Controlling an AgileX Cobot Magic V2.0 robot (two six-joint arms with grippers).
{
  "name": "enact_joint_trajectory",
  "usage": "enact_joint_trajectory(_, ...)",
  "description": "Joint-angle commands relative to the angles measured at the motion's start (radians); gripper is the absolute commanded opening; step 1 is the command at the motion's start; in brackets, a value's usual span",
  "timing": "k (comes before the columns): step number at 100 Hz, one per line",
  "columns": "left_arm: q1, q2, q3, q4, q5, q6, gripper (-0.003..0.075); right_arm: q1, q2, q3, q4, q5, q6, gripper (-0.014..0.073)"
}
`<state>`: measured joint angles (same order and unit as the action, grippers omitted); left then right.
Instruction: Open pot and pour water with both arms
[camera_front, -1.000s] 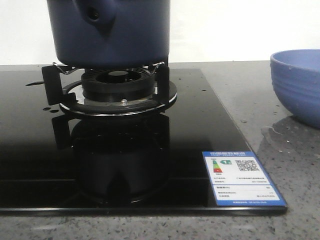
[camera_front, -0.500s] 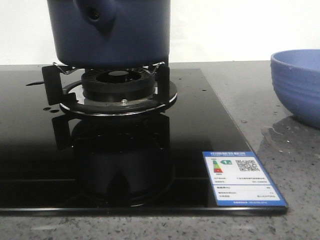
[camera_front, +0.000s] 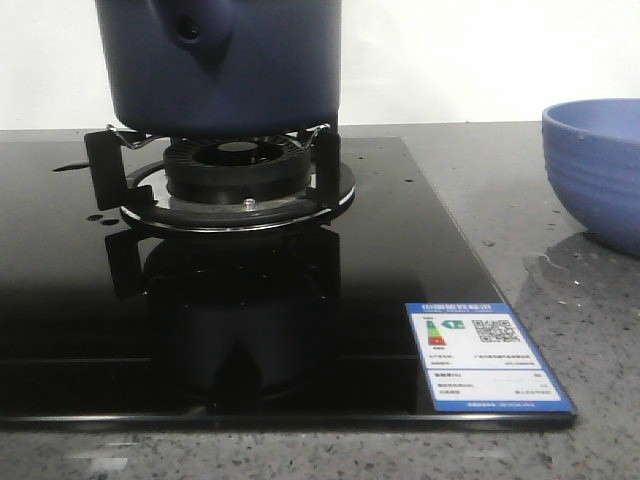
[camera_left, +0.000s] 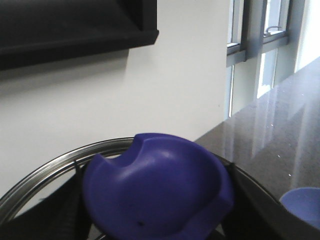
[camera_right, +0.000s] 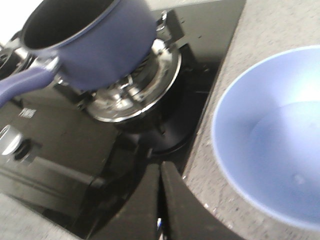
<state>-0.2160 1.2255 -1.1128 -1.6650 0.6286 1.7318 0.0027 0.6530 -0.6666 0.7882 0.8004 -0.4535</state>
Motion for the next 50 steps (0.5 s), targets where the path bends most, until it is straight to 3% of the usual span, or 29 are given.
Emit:
enact_joint_trajectory(1,0.002,-0.105,0.011,-0.053,-0.068,-0.04,0.0267,0.003,0.031,-0.033,0.013,-0.077,-0.016,-0.0069)
enact_joint_trajectory(27,0.002,-0.39,0.284,-0.059,-0.32,-0.067,0.0266,0.003,0.128,-0.15,-0.167,-0.051,-0.003,-0.0069)
enact_joint_trajectory(50,0.002,-0.555,0.444,-0.08,-0.399,-0.085,0.0266,-0.04,0.206,-0.351,-0.51,0.112,0.245,-0.0001)
